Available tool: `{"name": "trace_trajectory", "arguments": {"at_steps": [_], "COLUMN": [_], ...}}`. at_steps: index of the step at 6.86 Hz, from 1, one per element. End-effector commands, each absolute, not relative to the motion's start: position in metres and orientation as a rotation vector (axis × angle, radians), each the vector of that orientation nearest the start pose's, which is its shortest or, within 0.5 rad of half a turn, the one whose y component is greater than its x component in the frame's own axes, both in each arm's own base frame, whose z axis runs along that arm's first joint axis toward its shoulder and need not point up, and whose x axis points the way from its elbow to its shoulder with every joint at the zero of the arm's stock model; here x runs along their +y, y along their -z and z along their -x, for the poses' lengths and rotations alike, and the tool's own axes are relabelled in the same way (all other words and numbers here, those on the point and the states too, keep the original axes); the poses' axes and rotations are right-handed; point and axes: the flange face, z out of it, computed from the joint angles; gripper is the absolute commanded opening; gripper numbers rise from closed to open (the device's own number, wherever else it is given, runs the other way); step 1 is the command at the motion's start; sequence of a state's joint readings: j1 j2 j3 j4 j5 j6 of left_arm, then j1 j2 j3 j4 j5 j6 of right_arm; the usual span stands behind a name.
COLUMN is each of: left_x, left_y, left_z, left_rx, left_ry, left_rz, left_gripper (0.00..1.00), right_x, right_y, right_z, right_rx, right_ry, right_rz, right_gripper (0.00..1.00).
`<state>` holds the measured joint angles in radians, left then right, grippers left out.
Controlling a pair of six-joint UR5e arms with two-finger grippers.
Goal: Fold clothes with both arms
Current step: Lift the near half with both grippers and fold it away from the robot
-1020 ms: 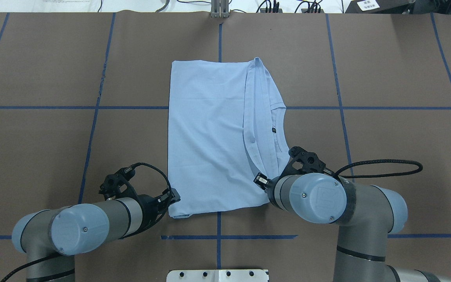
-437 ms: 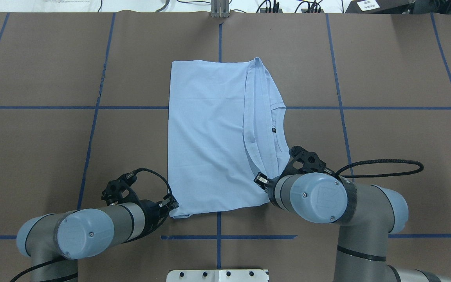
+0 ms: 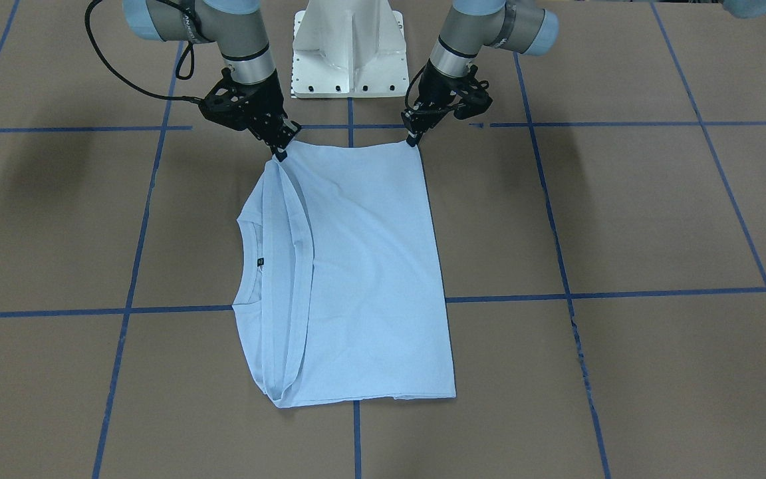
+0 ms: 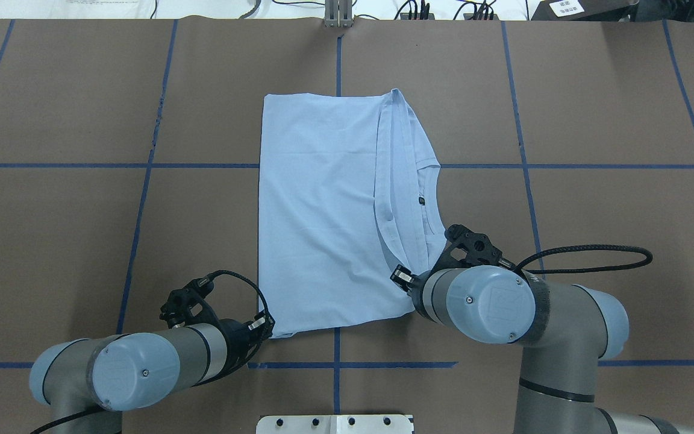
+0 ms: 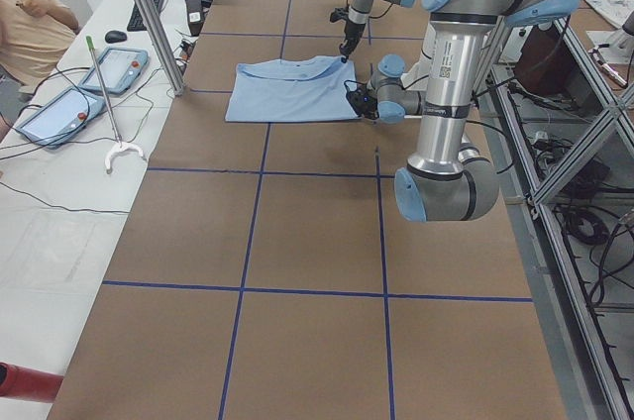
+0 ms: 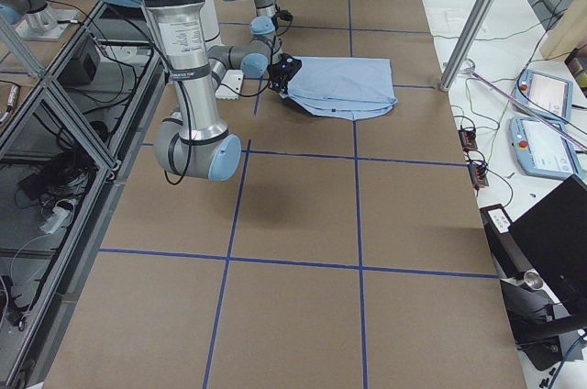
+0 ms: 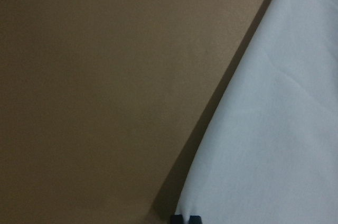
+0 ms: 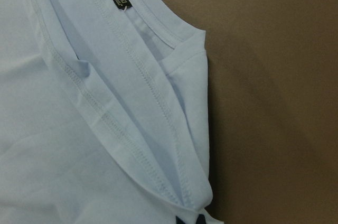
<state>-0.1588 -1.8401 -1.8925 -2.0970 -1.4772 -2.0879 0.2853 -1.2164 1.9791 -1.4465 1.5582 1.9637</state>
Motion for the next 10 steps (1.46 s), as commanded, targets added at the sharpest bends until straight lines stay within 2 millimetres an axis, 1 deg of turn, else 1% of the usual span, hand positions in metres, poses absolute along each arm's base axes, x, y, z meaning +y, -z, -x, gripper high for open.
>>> {"name": "trace_trajectory", "arguments": {"at_steps": [1,2,3,4,5,6,7,8,9,10], "left_x": [-0.226,-0.222,-0.215,-0.206,-0.234,-0.277,-0.309,-0.343,-0.383,-0.414], "left_y": [-0.294,-0.272,-0.239,-0.195,-0.175,-0.154,-0.142,-0.148,-0.151,-0.160], "left_z": [-0.540,-0.525,-0.498,-0.458,-0.427,-0.406,-0.398,-0.405,-0.415,-0.411], "left_rx": [1.162,1.212,1.251,1.277,1.291,1.311,1.313,1.285,1.248,1.213], "left_ry": [0.656,0.648,0.653,0.635,0.647,0.658,0.666,0.689,0.696,0.707], "left_rz": [0.136,0.149,0.176,0.196,0.200,0.165,0.088,0.031,-0.043,-0.098], "left_gripper": [0.00,0.00,0.00,0.00,0.00,0.00,0.00,0.00,0.00,0.00], "right_x": [-0.288,-0.282,-0.270,-0.263,-0.288,-0.329,-0.376,-0.424,-0.459,-0.494], "right_y": [-0.269,-0.265,-0.258,-0.248,-0.238,-0.226,-0.220,-0.216,-0.215,-0.207], "right_z": [0.502,0.485,0.458,0.431,0.417,0.395,0.401,0.416,0.423,0.431], "right_rx": [-0.922,-0.943,-0.975,-1.013,-1.041,-1.069,-1.063,-1.041,-1.017,-1.006], "right_ry": [-0.663,-0.706,-0.776,-0.788,-0.835,-0.900,-0.947,-0.995,-1.007,-1.030], "right_rz": [0.051,0.077,0.131,0.142,0.116,0.105,0.116,0.106,0.101,0.093], "right_gripper": [0.00,0.00,0.00,0.00,0.00,0.00,0.00,0.00,0.00,0.00]}}
